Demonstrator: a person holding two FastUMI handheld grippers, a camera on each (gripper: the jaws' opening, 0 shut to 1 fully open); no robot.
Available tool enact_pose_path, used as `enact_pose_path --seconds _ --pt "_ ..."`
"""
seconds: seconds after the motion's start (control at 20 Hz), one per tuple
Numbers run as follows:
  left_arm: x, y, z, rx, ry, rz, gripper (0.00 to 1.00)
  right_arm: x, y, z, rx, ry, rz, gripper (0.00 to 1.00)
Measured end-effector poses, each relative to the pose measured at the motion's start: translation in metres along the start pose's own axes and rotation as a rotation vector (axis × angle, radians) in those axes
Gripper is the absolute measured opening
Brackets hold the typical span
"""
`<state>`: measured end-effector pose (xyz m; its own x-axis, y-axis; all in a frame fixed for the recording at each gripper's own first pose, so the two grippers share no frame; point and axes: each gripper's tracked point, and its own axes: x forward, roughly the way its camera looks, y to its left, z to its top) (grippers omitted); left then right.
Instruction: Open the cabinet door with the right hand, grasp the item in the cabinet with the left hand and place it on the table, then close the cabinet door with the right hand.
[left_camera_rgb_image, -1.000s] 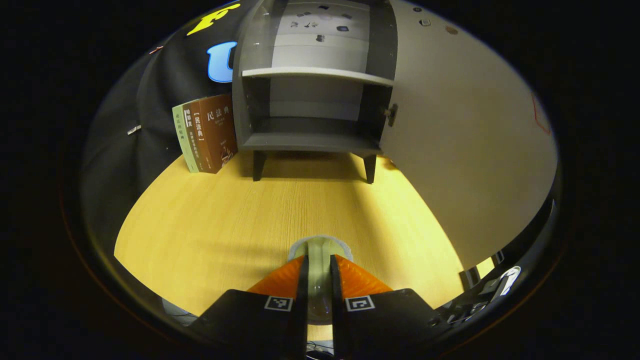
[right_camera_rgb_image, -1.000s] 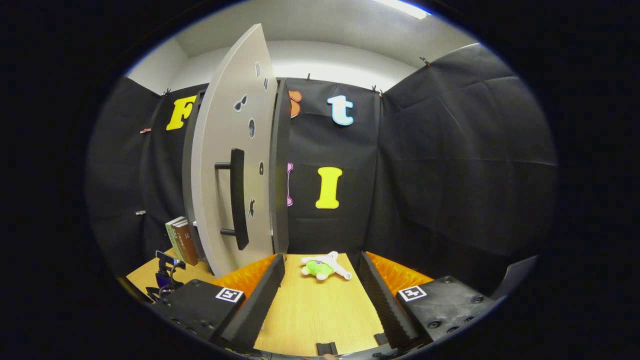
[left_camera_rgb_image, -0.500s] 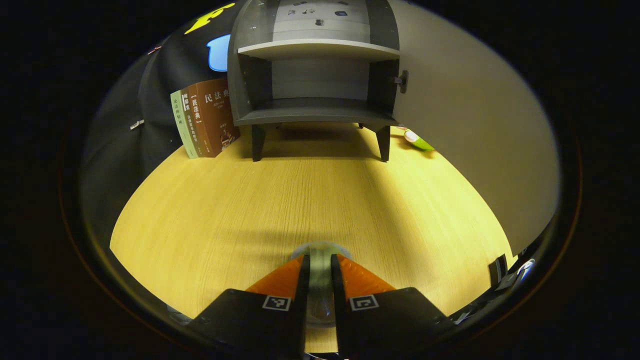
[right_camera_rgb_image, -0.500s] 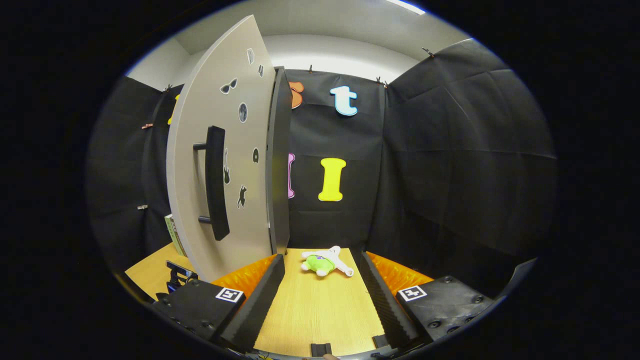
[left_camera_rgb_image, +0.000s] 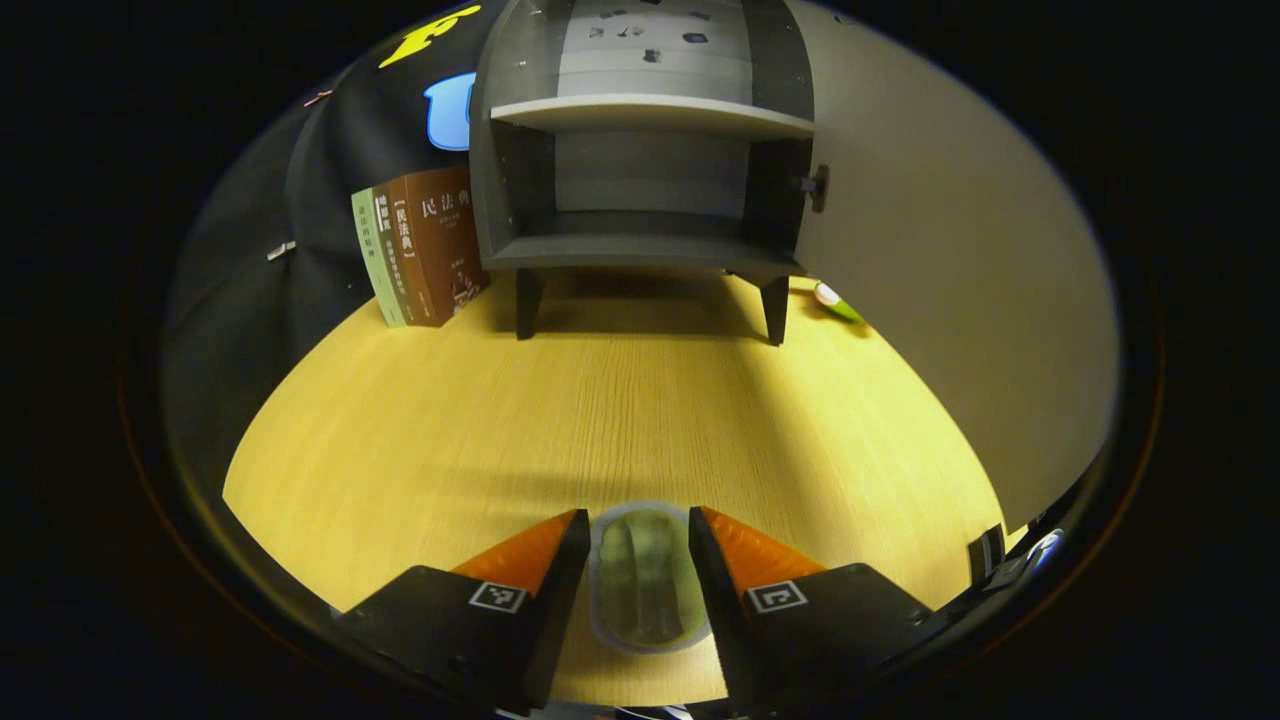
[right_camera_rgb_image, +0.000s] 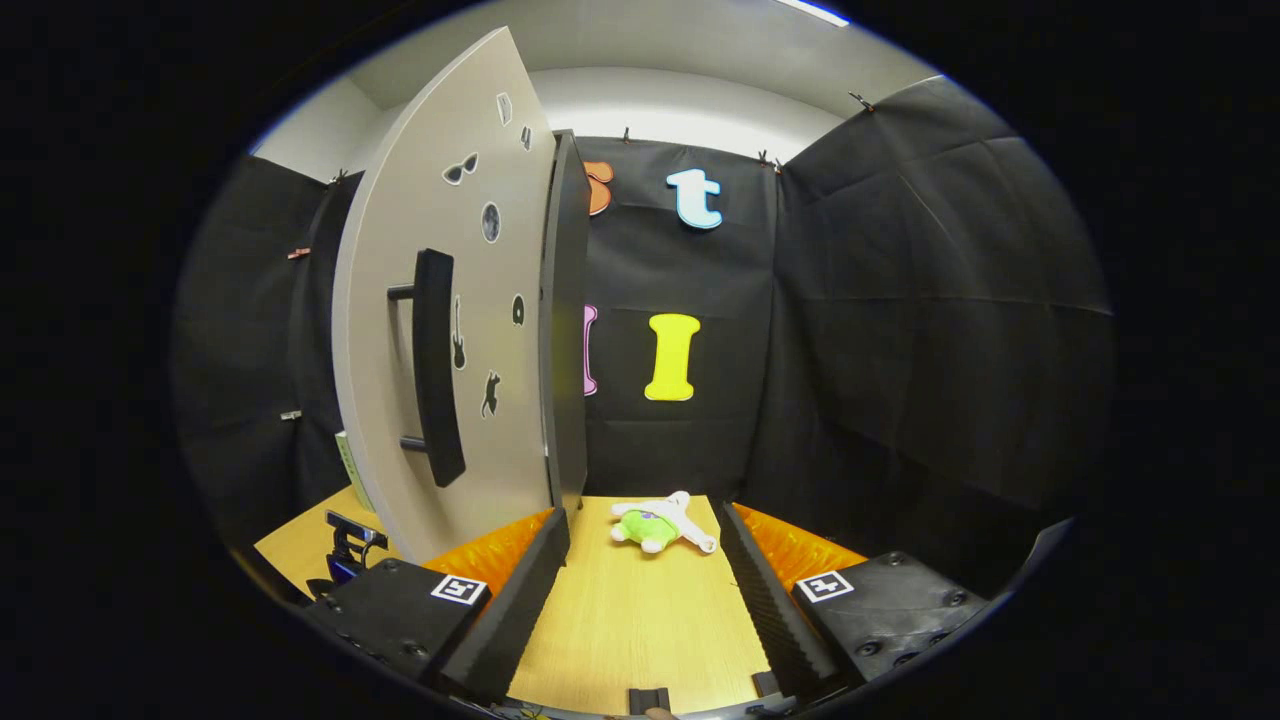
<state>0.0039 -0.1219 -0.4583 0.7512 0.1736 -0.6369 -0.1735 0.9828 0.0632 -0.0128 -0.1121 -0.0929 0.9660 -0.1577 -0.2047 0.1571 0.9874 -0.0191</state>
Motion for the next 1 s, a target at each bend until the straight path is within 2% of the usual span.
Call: enact_pose_path --seconds 0.2,0.25,0.5,0.55,0.6,0.8,0.85,1.0 --pt "-0.043 0.008 0.045 -0.024 -0.080 -0.029 0.67 -0.010 0.016 0.007 0.010 -0.004 0.040 0.96" --pt "-0.057 0.010 0.058 -0.021 -0.109 -0.045 0.76 -0.012 0.022 0.009 0.014 -0.008 0.054 0.96" --pt "-0.139 0.028 0.139 0.028 -0.285 -0.096 0.83 -0.021 0.054 0.024 0.017 -0.032 0.148 0.96" --pt "-0.157 0.034 0.154 0.041 -0.325 -0.087 0.91 -0.023 0.058 0.025 0.013 -0.036 0.167 0.96" --pt "-0.175 0.040 0.167 0.053 -0.360 -0.075 0.95 -0.023 0.062 0.027 0.008 -0.041 0.182 0.96" --pt "-0.233 0.047 0.202 0.041 -0.439 -0.054 0.96 -0.018 0.074 0.038 0.023 -0.065 0.243 0.97" --pt "-0.247 0.049 0.211 0.028 -0.455 -0.039 0.96 -0.016 0.079 0.038 0.032 -0.064 0.263 0.95" --pt "-0.291 0.051 0.243 0.038 -0.546 0.002 0.94 -0.010 0.084 0.047 0.045 -0.080 0.308 0.98"
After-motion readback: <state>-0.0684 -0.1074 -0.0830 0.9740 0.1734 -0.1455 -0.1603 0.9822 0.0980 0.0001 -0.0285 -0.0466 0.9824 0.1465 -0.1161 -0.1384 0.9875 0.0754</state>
